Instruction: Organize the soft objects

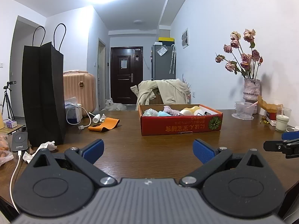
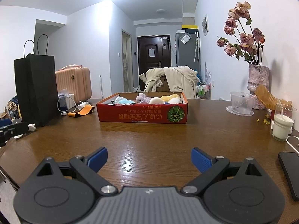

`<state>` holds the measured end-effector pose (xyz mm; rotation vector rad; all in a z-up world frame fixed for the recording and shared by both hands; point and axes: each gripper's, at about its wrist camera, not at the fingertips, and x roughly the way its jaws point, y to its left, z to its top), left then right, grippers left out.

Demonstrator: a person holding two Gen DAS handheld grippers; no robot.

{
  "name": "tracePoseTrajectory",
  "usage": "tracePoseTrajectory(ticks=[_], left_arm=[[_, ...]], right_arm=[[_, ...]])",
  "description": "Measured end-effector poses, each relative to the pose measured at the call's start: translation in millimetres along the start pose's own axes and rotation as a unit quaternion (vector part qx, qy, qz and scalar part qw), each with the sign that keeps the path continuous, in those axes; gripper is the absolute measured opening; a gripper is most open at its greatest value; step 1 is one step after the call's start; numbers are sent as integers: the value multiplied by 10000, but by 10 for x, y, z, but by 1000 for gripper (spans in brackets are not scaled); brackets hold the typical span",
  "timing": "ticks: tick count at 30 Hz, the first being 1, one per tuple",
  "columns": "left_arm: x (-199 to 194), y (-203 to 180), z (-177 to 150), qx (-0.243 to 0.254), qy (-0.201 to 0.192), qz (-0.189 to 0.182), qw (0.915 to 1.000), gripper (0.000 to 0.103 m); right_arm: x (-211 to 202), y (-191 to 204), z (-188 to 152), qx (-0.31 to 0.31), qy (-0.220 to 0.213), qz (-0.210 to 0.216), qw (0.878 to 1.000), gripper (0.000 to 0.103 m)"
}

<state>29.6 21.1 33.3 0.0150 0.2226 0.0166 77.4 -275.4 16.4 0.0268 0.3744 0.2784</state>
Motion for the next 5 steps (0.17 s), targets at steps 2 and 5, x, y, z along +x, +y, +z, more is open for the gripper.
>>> tracePoseTrajectory(ticks=[2, 5], left_arm=[[-1, -2, -2, 11, 5, -10, 10000, 103], [-3, -2, -9, 17, -15, -23, 10000, 103]], right_arm=[[1, 3, -3, -1, 4, 4, 10000, 96], [5, 5, -6, 3, 16, 5, 10000, 96]])
